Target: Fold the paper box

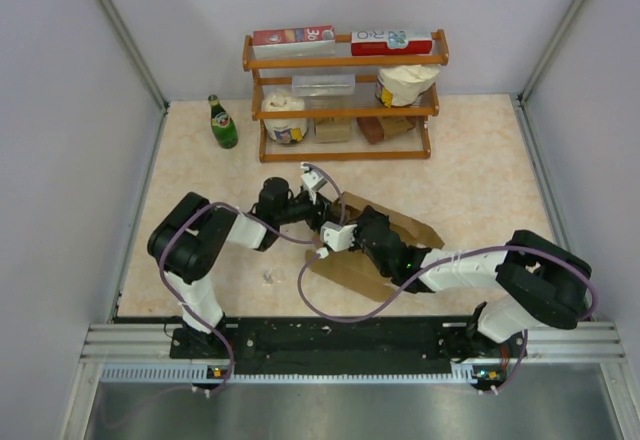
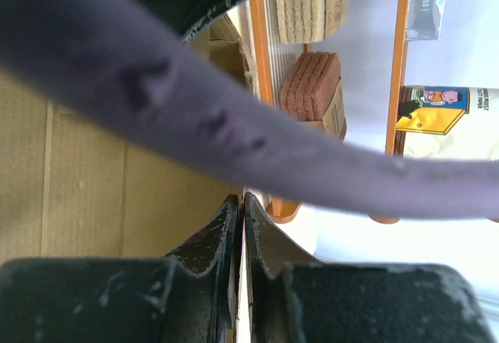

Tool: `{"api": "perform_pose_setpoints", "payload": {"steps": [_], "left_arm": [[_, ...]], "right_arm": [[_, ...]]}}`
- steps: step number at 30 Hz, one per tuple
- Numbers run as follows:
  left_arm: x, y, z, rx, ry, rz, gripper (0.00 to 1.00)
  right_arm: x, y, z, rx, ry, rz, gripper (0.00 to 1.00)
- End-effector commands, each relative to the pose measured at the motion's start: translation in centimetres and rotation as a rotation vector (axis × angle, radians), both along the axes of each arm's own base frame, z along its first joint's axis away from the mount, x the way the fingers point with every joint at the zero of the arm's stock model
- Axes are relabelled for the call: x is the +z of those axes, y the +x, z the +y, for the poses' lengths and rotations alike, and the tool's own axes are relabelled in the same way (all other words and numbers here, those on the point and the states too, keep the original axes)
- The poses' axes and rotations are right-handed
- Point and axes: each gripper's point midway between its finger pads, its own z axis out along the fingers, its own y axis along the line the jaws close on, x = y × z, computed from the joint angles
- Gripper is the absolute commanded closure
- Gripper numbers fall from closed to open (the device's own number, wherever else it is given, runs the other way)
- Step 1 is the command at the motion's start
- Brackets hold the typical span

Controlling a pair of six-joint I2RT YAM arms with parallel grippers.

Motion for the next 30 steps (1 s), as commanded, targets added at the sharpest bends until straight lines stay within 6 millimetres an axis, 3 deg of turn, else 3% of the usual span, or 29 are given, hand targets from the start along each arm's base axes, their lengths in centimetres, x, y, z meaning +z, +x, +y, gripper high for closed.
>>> {"api": "perform_pose_setpoints", "payload": {"steps": [1,12,30], "left_arm": [[1.5,0.8,-0.4,0.048,0.007,-0.088,0.36],[2.1,1.7,-1.0,0.151,0.034,-0.135,0.41],[0.7,2.4,-1.6,0.302,0.120,-0.180,0.49]], "right_arm": [[0.0,-0.5,0.6,0.016,0.024,-0.009,0.92],[0.0,-0.9,0.8,0.023,0.043,-0.007,0.89],[-0.5,-1.6,1.2,0.046,0.060,0.013,0.85]]}}
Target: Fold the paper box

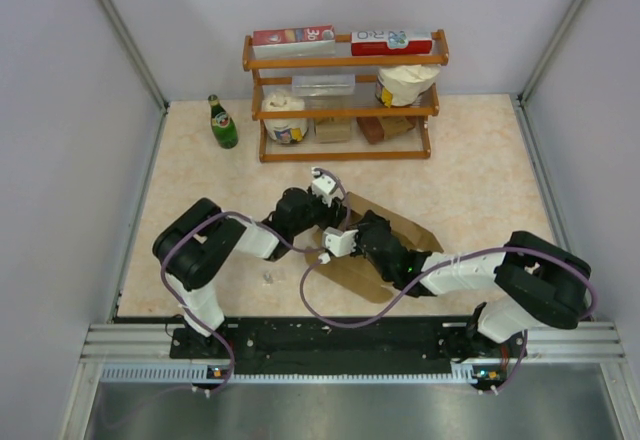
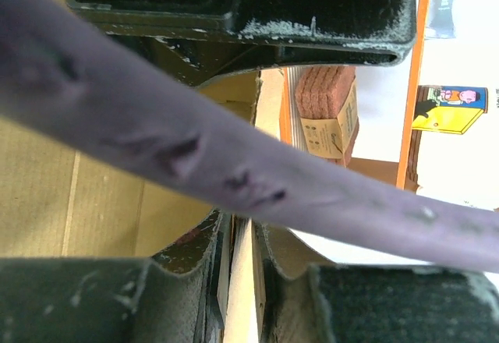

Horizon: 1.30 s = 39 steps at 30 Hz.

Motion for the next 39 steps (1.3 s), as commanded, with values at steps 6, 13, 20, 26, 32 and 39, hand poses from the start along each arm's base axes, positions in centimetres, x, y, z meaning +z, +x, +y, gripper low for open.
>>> {"api": "perform_pose_setpoints", "payload": {"steps": [6,13,20,26,32,39], "left_arm": [[0.9,0.6,-0.6,0.033,0.022,-0.081,0.55],[0.8,0.6,-0.7,0.072,0.048,-0.106,0.67],[0.5,0.8,-0.8,0.110,0.107,-0.144,0.89],[0.4,0.5,-1.1,0.103,0.126,-0.145,1.00],[1.2,-0.5,-1.0,0.084,0.095,-0.132,0.65],[2.4,-2.1,-0.7,0.056,0.036,-0.102,0.42]], "right_arm": [[0.5,-1.0,1.5,0.040,0.071,-0.006,0.83],[0.5,-1.1,1.6,0.039,0.087,-0.002,0.82],[0.6,-1.2,1.9,0.043,0.105,0.004,0.81],[0.8,-1.2,2.0,0.045,0.121,0.000,0.80],[1.6,-1.2,2.3,0.050,0.154,-0.012,0.79],[2.7,-1.3,2.3,0.052,0.193,-0.016,0.72]]}}
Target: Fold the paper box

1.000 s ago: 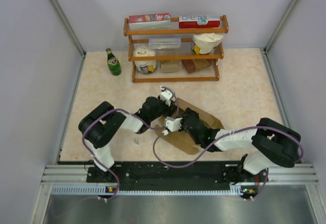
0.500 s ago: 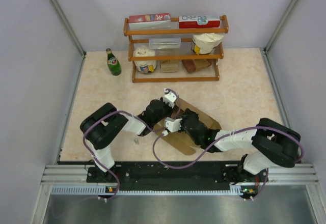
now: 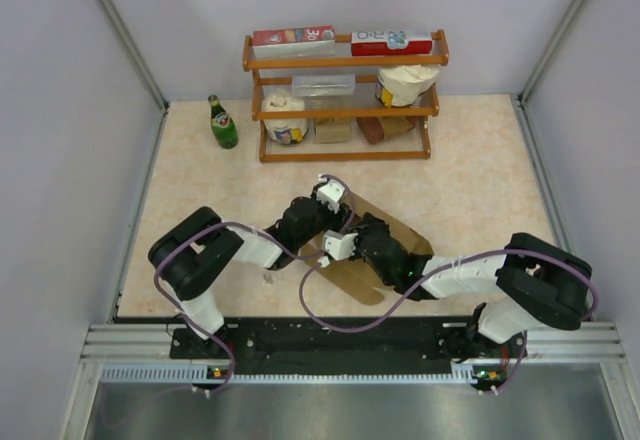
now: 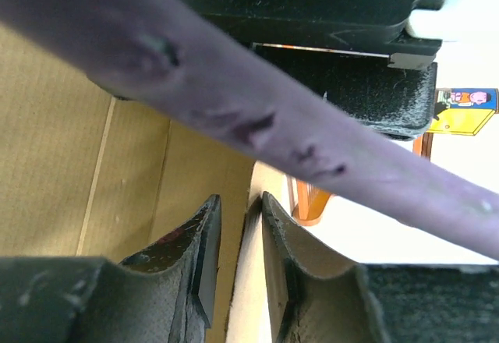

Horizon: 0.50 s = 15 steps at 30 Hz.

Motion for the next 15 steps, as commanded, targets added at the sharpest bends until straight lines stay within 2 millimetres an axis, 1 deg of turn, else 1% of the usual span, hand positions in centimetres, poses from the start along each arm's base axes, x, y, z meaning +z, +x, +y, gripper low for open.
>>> {"api": "perform_pose_setpoints", "payload": {"steps": [1,6,9,10,15], "left_arm": [[1.7,-1.8,-0.2,-0.046,-0.057,0.000,0.40],[1.9,-2.7,0.6,-0.048,-0.064,0.009,0.37],[1.6,-3.2,1.0,-0.044,-0.064,0.022,0.36],[1.4,-3.3,1.0,-0.044,-0.064,0.027,0.36],[0.7,-3.9,1.7,-0.023,-0.080,0.061,0.36]], "right_arm": [[3.6,-0.4,1.9,0.038,0.160,-0.039,0.70],[4.9,-0.7,2.1,0.054,0.209,-0.025,0.62],[5.7,-1.2,2.5,0.082,0.245,0.002,0.51],[5.6,-1.5,2.7,0.094,0.249,0.021,0.48],[6.5,-2.5,3.1,0.125,0.324,0.089,0.44]]}}
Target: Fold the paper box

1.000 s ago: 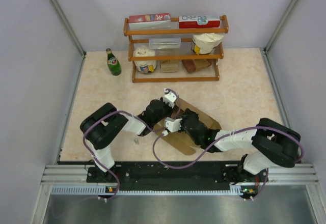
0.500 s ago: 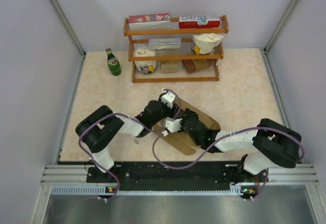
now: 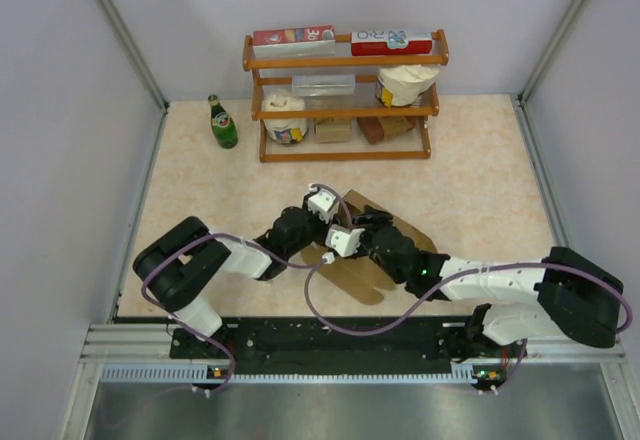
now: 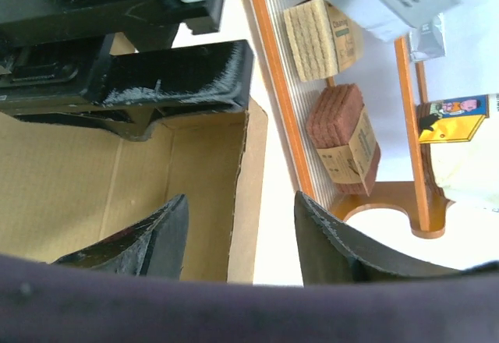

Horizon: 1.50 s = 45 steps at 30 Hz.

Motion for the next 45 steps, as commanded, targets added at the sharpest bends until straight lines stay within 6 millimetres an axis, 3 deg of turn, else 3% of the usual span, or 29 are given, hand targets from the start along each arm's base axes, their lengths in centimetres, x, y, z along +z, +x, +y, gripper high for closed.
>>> {"api": "perform_pose_setpoints", "payload": {"steps": [1,5,12,15,18,22,26,29,32,33,37,45], "left_arm": [[0.7,-0.9,0.1,-0.002,-0.047,0.007,0.36],[0.8,-1.8,-0.1,-0.043,-0.064,0.023,0.36],[0.8,-2.9,-0.1,-0.067,-0.086,0.049,0.34],[1.0,-3.2,0.0,-0.072,-0.097,0.054,0.34],[1.0,-3.6,0.4,-0.060,-0.106,0.063,0.34],[1.3,-3.8,1.7,-0.006,-0.126,0.076,0.35],[1.4,-4.7,2.5,0.016,-0.138,0.123,0.45],[1.4,-5.5,2.8,0.014,-0.161,0.141,0.65],[1.1,-6.0,3.1,0.010,-0.168,0.157,0.92],[0.9,-6.2,3.1,0.005,-0.164,0.164,1.00],[0.3,-6.6,2.6,-0.025,-0.161,0.188,1.00],[-0.6,-7.2,2.1,-0.055,-0.168,0.223,1.00]], "right_arm": [[3.5,-1.4,2.1,0.076,0.177,0.062,0.43],[5.5,-2.9,2.4,0.125,0.311,0.114,0.40],[11.7,-5.6,2.4,0.244,0.650,0.197,0.32],[13.9,-5.2,1.4,0.226,0.815,0.258,0.29],[14.6,-2.6,-0.8,0.070,0.993,0.368,0.30],[13.6,1.4,-3.5,-0.169,1.112,0.505,0.39],[12.6,3.0,-2.6,-0.204,1.141,0.659,0.65],[10.8,4.0,-1.4,-0.218,1.132,0.762,0.87],[8.5,4.9,-0.4,-0.246,1.095,0.820,0.99],[7.8,5.2,-0.1,-0.257,1.091,0.838,1.00],[5.4,6.4,0.6,-0.299,1.064,0.870,1.00],[3.1,6.8,1.0,-0.313,1.038,0.894,1.00]]}}
